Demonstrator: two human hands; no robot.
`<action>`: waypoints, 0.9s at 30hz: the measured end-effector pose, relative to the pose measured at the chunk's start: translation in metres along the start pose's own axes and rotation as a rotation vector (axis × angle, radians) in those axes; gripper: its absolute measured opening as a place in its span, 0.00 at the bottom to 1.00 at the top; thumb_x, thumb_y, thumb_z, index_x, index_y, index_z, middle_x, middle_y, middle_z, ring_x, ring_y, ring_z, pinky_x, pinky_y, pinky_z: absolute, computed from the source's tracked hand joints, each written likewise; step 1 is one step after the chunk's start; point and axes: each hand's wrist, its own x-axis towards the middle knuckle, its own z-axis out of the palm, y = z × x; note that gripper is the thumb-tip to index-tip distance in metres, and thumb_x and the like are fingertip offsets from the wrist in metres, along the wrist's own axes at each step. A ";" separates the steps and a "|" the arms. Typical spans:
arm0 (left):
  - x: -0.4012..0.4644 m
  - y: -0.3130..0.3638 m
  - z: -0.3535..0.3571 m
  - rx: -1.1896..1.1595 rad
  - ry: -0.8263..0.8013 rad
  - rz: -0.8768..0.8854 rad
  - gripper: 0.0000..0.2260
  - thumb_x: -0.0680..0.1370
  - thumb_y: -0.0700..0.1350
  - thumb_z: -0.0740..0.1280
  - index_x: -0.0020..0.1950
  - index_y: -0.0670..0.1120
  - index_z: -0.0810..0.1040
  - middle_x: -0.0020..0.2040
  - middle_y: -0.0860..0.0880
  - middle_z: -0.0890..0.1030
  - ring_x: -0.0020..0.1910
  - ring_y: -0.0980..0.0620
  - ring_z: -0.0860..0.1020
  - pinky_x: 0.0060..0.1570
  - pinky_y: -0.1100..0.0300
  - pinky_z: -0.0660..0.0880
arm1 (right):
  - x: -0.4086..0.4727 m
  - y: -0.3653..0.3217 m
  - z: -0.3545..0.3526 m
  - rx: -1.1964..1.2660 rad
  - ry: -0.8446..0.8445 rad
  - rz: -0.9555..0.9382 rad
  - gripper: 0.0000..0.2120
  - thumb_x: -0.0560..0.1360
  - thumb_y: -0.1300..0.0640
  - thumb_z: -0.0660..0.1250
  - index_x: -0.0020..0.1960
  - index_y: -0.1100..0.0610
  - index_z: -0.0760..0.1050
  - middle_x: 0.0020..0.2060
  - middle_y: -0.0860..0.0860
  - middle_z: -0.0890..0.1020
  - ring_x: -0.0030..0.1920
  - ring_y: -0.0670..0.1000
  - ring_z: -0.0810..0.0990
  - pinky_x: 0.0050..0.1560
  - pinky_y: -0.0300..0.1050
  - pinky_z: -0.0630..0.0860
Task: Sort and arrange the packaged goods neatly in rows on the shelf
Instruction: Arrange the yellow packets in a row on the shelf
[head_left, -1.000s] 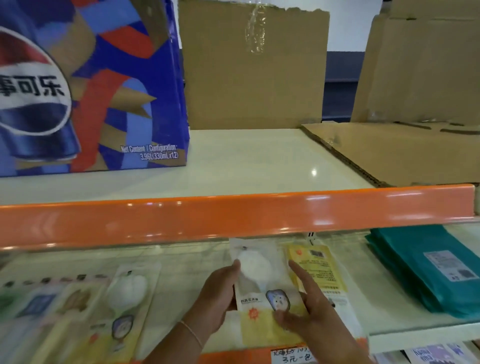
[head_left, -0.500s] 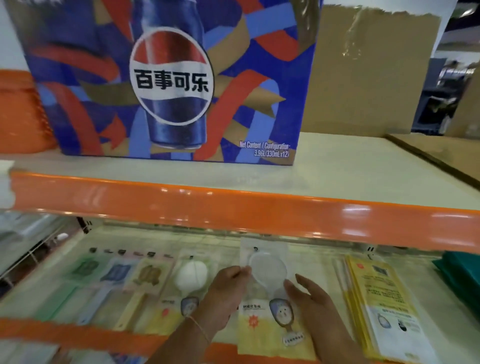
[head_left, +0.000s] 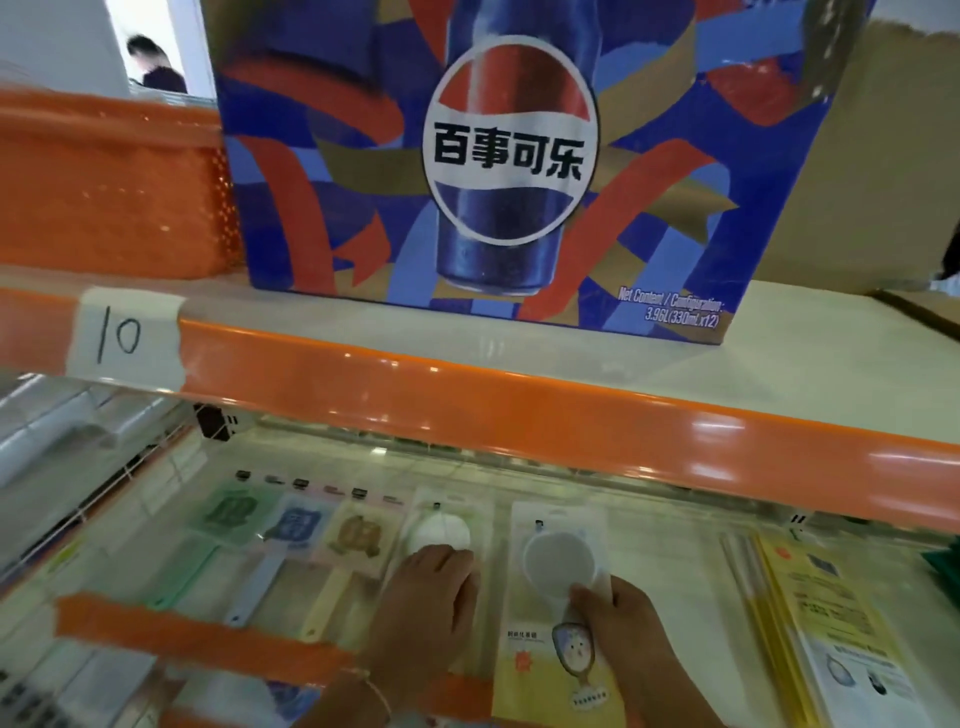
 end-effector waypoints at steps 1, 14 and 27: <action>-0.004 -0.008 0.003 0.041 -0.031 0.038 0.13 0.78 0.53 0.57 0.54 0.52 0.79 0.48 0.57 0.80 0.50 0.57 0.78 0.49 0.62 0.77 | 0.004 0.001 0.002 -0.017 0.001 -0.001 0.08 0.76 0.58 0.68 0.42 0.62 0.81 0.34 0.55 0.83 0.34 0.50 0.80 0.31 0.38 0.74; -0.024 -0.039 0.024 0.191 -0.159 0.166 0.18 0.77 0.56 0.60 0.60 0.49 0.80 0.65 0.48 0.77 0.69 0.49 0.71 0.69 0.49 0.65 | 0.005 0.018 0.044 -0.801 0.312 -0.185 0.27 0.73 0.39 0.62 0.69 0.50 0.70 0.65 0.54 0.71 0.63 0.59 0.69 0.59 0.51 0.70; -0.026 -0.045 0.031 0.152 -0.164 0.174 0.19 0.78 0.58 0.58 0.62 0.50 0.78 0.67 0.49 0.76 0.70 0.48 0.70 0.67 0.48 0.70 | 0.004 0.024 0.072 -0.980 0.047 -0.240 0.34 0.69 0.31 0.41 0.74 0.35 0.58 0.79 0.49 0.47 0.78 0.57 0.45 0.74 0.55 0.51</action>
